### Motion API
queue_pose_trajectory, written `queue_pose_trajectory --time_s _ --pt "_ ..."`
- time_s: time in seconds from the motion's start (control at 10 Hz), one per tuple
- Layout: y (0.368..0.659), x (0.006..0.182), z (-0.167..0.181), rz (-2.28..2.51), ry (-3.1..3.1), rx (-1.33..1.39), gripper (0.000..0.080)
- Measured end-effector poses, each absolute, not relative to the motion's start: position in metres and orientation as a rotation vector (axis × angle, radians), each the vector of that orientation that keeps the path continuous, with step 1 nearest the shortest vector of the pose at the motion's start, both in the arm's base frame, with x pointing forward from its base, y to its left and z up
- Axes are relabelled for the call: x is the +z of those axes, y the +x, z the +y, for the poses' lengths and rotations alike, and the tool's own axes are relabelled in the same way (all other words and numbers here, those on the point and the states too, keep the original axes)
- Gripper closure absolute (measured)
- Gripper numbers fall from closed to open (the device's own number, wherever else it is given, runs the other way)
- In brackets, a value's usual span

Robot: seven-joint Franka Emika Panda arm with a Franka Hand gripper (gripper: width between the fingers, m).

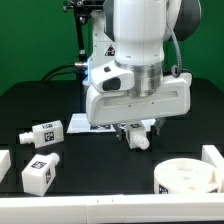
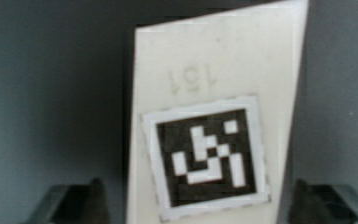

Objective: Assemble stool

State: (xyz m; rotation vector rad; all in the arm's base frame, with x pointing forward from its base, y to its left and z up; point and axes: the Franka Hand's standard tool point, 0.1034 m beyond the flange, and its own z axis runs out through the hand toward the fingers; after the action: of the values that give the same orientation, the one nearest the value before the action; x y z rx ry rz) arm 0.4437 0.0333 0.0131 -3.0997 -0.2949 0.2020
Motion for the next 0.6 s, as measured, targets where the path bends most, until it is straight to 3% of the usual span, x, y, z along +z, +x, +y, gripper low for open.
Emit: queue_pose_trajectory --time_s 0.1,0.2,0.5,0.6 --pt "0.444 0.013 0.033 -0.296 -3.100 0.202 0.0411" --pt "0.444 0.014 0.036 -0.304 -3.099 0.199 0.0477" --pt "0.456 0.040 0.057 -0.721 -3.019 0.122 0.0477" --pt "0.456 0.039 0.056 -0.766 -3.006 0.122 0.0477"
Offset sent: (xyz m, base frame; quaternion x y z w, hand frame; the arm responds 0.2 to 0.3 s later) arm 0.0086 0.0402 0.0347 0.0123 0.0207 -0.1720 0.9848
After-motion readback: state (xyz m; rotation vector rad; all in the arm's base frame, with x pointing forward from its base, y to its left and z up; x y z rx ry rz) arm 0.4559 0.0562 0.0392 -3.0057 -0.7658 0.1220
